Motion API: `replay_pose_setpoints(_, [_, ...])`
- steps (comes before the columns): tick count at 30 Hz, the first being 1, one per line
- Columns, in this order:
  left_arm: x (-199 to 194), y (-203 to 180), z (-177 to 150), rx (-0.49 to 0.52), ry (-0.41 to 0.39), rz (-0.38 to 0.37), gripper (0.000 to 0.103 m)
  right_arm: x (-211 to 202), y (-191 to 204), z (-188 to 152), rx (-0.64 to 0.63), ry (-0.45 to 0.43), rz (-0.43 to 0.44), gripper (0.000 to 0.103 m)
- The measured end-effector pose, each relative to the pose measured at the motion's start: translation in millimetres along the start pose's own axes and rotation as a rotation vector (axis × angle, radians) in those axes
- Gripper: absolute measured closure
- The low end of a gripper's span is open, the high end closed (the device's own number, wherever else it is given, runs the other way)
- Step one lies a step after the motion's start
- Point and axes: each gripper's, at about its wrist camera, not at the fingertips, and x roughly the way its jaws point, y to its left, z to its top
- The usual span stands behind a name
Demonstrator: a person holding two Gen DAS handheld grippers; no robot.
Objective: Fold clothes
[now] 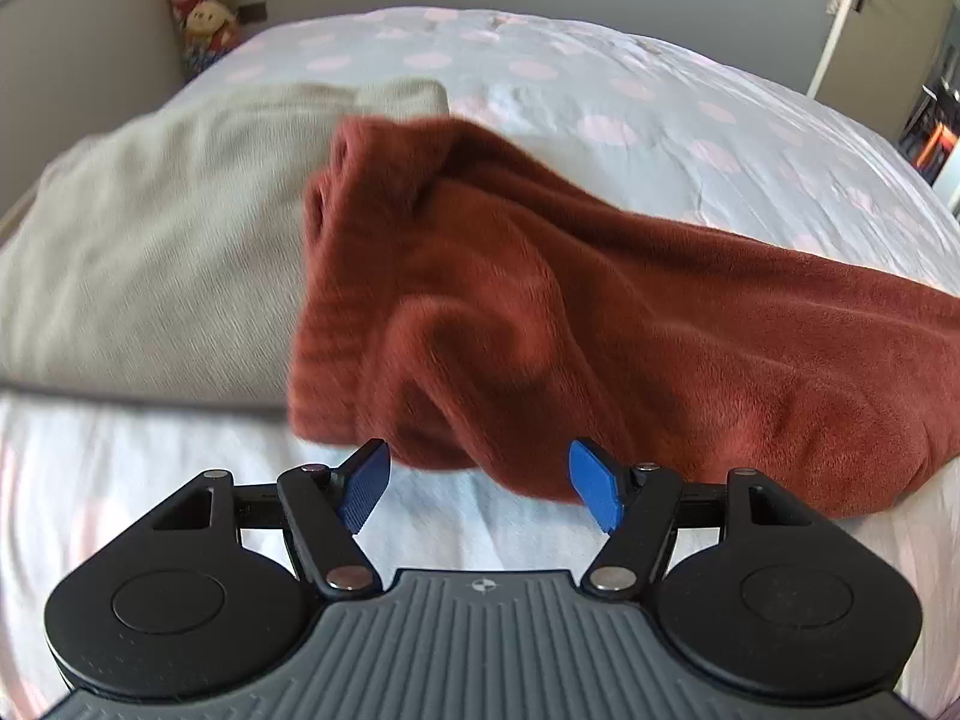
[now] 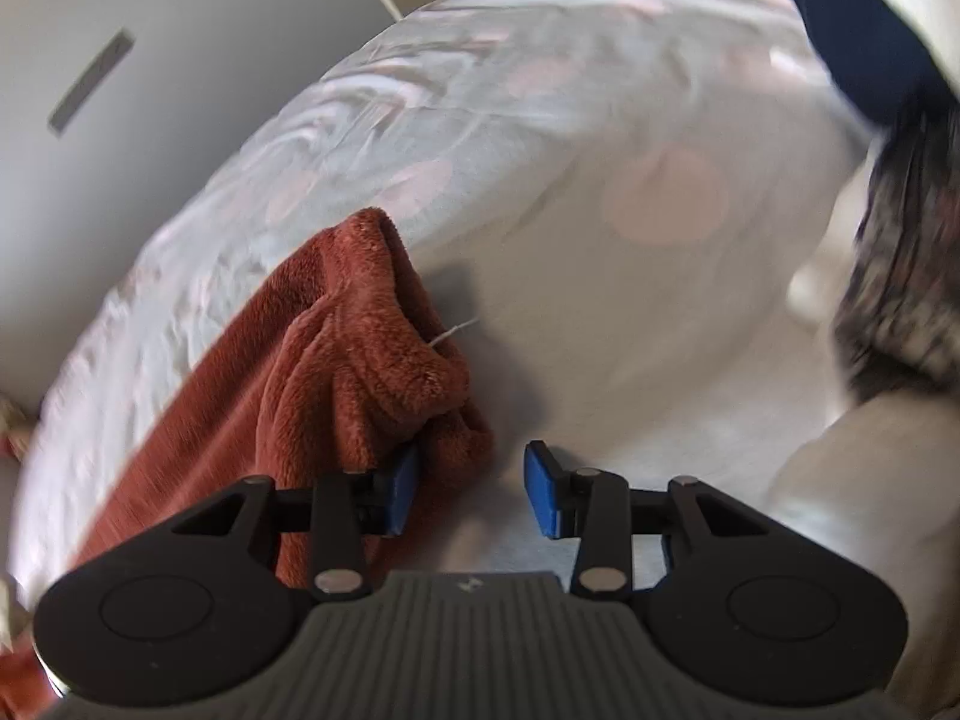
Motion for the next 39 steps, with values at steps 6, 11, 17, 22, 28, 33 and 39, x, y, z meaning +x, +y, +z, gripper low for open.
replay_pose_setpoints(6, [22.8, -4.8, -32.7, -0.104, -0.031, -0.021, 0.038, 7.0, -0.4, -3.6, 0.075, -0.034, 0.044, 0.081])
replay_pose_setpoints(11, [31.8, -3.9, -39.4, -0.154, -0.037, -0.02, 0.038, -23.5, 47.3, 2.4, -0.311, -0.119, -0.103, 0.085])
replay_pose_setpoints(17, [37.6, 2.5, -41.0, -0.234, -0.04, -0.033, 0.038, -1.5, 58.5, 0.6, -0.525, -0.052, -0.352, 0.086])
replay_pose_setpoints(22, [28.1, 21.0, -44.7, -0.335, -0.112, -0.099, 0.038, 11.3, 51.1, -10.6, -0.509, -0.035, -0.41, 0.084])
replay_pose_setpoints(28, [23.2, 55.8, -52.2, -0.576, -0.202, -0.237, 0.037, -17.0, 49.1, -19.9, -0.455, -0.059, -0.386, 0.062])
replay_pose_setpoints(33, [17.2, 66.0, -56.0, -0.666, -0.279, -0.291, 0.035, -48.8, 49.1, -62.5, -0.383, -0.057, -0.291, 0.051])
replay_pose_setpoints(39, [32.0, 69.9, -41.6, -0.7, -0.311, -0.258, 0.028, -56.7, 48.4, -104.4, -0.196, -0.063, -0.148, 0.036])
